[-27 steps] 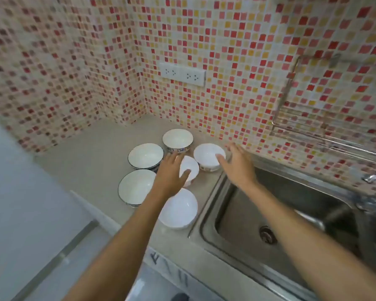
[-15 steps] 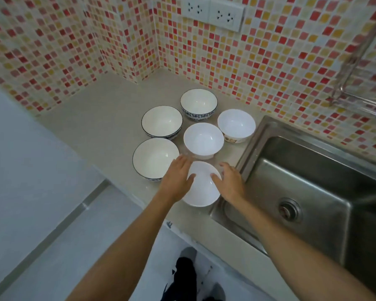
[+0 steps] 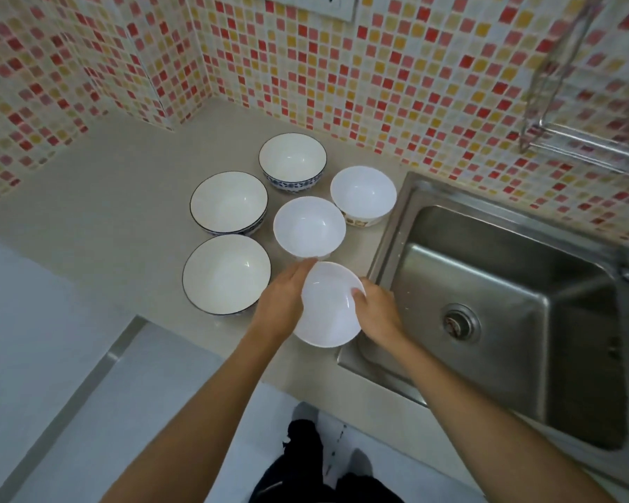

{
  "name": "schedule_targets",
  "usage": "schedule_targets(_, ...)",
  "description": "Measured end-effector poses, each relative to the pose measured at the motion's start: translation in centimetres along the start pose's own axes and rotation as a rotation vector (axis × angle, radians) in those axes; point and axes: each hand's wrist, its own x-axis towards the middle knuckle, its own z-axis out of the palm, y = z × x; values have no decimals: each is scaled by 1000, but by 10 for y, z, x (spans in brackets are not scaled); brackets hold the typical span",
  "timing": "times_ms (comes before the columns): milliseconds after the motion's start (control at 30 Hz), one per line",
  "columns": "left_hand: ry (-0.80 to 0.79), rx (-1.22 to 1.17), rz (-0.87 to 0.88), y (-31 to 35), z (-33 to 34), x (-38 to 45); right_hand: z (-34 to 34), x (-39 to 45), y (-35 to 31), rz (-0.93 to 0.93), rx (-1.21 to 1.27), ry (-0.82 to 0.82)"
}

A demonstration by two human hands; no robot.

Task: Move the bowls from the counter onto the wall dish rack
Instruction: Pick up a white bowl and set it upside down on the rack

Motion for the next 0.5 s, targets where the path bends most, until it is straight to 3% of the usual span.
schedule_targets(167,-2,-323,-117,32,-3,27,-33,-2,10,70,96,105)
schedule_targets(367,34,-454,-7,77,11,66,-79,-13,25,117,147,295)
schedule_targets(500,-60,-540,49,122,21,80,-113,-28,43,201,185,435)
